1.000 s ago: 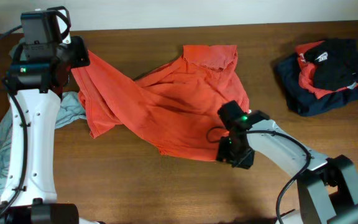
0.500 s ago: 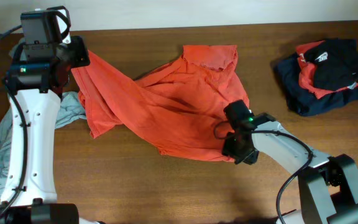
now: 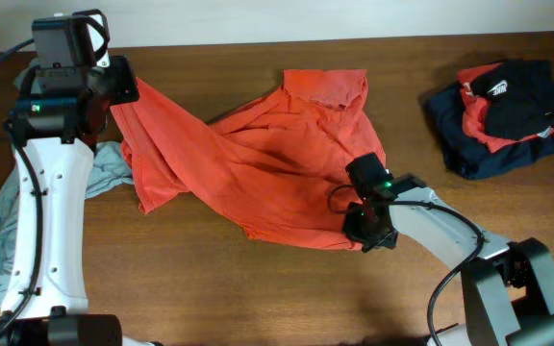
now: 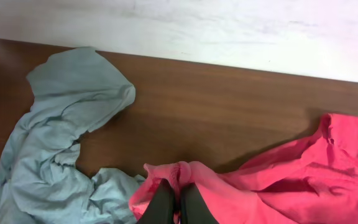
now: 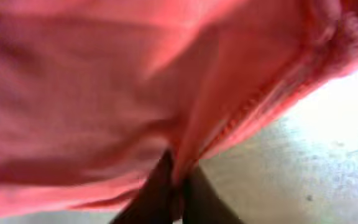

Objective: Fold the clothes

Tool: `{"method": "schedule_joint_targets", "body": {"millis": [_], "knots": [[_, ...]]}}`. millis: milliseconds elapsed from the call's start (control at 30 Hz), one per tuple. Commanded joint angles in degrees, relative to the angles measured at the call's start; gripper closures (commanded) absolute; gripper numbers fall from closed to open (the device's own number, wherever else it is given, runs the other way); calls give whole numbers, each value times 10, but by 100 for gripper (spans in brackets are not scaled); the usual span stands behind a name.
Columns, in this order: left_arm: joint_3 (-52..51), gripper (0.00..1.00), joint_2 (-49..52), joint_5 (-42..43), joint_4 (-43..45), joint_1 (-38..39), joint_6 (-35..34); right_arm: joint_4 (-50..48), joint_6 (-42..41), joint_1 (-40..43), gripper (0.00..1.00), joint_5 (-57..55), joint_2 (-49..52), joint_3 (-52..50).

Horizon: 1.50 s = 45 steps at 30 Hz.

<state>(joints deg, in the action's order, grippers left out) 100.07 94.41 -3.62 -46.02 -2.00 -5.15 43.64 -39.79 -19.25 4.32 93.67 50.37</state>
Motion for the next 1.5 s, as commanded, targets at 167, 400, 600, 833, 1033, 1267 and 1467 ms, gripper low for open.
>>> {"method": "schedule_joint_targets", "body": {"millis": [167,400,600,833,1033,1267,1467], "knots": [[4,99,0,3,3,0,9,72,49,18,96,2,-68,89],[5,99,-38,-27,-1,0,18,230,156,122,96,-15,-113,328],[5,100,-72,-59,-43,0,18,334,239,215,96,31,-112,471],[5,99,-101,-60,15,-12,18,270,301,253,96,75,-107,593],[5,99,-87,-69,189,-12,18,60,311,253,96,39,-87,598],[5,100,-29,-70,389,-13,18,-122,310,253,96,40,-37,598],[5,99,7,-70,500,-16,18,-223,308,253,96,34,4,599]]}}
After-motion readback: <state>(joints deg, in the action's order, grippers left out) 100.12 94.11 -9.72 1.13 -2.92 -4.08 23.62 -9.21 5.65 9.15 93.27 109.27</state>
